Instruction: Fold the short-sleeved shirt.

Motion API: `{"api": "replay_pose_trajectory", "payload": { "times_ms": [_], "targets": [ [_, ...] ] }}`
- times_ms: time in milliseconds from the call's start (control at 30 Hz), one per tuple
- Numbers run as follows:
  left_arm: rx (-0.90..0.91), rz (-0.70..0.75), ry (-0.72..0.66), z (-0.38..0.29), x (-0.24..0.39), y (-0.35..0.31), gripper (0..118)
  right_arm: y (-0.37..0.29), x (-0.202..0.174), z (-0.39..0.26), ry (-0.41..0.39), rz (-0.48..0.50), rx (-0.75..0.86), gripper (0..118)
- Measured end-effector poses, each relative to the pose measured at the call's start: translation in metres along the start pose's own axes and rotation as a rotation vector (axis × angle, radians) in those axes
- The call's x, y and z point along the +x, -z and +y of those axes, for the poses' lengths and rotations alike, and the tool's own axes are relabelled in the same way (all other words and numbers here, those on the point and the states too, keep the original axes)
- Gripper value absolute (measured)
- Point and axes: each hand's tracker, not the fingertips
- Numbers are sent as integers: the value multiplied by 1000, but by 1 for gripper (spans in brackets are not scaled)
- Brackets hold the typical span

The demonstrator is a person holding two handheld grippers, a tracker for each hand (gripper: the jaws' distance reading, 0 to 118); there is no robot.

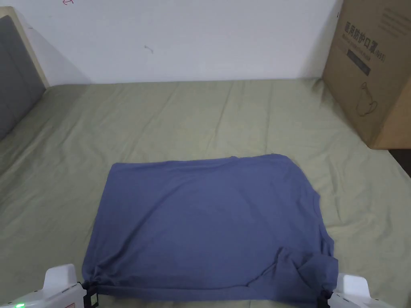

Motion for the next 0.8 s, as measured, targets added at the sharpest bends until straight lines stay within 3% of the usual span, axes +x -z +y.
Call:
{"api": "replay_pose_trajectory", "payload": {
  "times_ms": [400, 600, 800],
  "targets": [
    [91, -9, 10, 74, 7, 0, 3, -36, -27, 95, -64, 14, 209, 6],
    [84, 12, 51, 132, 19, 41, 3, 3, -39, 151, -57, 2, 201, 6],
    [-13, 30, 81, 165, 26, 114, 3, 76, -42, 185, -20, -29, 96, 6]
  ]
}}
